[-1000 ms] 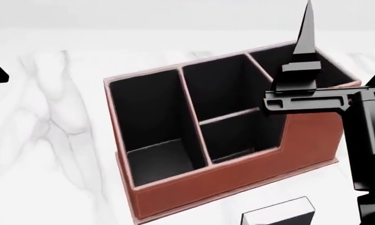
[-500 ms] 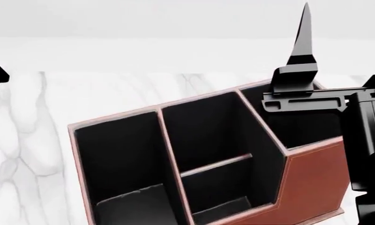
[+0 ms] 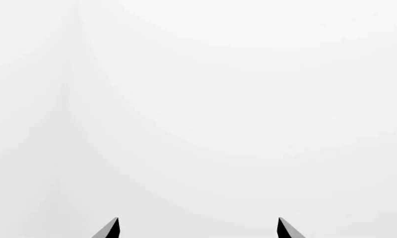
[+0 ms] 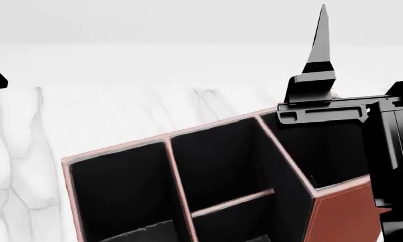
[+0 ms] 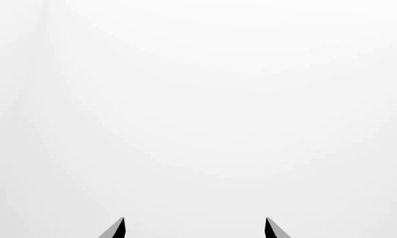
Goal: Pick up the book and place it in the front compartment of the caddy.
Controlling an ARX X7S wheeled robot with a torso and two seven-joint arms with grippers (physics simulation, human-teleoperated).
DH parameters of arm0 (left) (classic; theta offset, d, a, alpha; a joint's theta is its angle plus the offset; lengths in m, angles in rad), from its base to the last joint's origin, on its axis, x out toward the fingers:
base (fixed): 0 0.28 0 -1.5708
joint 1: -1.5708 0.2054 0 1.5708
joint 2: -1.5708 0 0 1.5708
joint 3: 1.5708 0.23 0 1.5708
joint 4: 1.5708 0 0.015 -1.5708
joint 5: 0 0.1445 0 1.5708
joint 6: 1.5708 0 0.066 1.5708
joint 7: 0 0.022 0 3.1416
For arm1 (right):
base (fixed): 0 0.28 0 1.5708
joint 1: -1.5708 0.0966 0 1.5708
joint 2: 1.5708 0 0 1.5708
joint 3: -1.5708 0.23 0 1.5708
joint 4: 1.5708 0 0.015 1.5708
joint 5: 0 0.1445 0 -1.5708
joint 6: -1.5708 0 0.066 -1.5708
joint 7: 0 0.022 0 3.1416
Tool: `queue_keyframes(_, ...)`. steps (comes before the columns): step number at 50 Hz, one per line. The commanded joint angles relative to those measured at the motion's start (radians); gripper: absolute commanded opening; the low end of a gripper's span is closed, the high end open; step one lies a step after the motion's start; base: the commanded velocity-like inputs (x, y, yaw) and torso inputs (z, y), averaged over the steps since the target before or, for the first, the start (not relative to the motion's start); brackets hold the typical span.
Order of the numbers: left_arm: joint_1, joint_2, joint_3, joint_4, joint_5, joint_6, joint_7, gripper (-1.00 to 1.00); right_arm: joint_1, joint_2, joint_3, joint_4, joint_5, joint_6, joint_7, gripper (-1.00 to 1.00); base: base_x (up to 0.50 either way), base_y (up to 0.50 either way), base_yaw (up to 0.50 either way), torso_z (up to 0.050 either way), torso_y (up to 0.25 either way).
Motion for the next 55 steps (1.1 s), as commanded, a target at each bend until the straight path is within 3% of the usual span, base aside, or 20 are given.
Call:
queue_keyframes(1, 0.000, -0.002, 0.002, -0.002, -0.005, 0.002, -0.005, 1.00, -0.001, 0.005, -0.005, 0.007, -0.007, -0.003, 0.010, 1.00, 0.50, 0.00, 0.00, 0.000, 0.000)
queue_keyframes(28, 0.004, -0.013, -0.001, 0.000, -0.021, 0.001, -0.014, 1.00, 0.042, 0.032, -0.001, 0.004, 0.048, 0.069, 0.005, 1.00, 0.02, 0.00, 0.00, 0.000, 0.000)
queue_keyframes(42, 0.002, -0.024, -0.010, -0.015, -0.024, 0.010, -0.015, 1.00, 0.207, 0.220, 0.016, 0.059, 0.169, 0.217, -0.147, 1.00, 0.00, 0.00, 0.00, 0.000, 0.000)
queue_keyframes(45, -0.001, -0.023, -0.009, -0.024, -0.023, 0.017, -0.014, 1.00, 0.264, 0.241, 0.076, 0.078, 0.230, 0.258, -0.177, 1.00, 0.00, 0.00, 0.00, 0.000, 0.000)
queue_keyframes(55, -0.001, -0.026, -0.007, -0.029, -0.026, 0.023, -0.016, 1.00, 0.346, 0.309, 0.091, 0.101, 0.369, 0.296, -0.331, 1.00, 0.00, 0.00, 0.00, 0.000, 0.000)
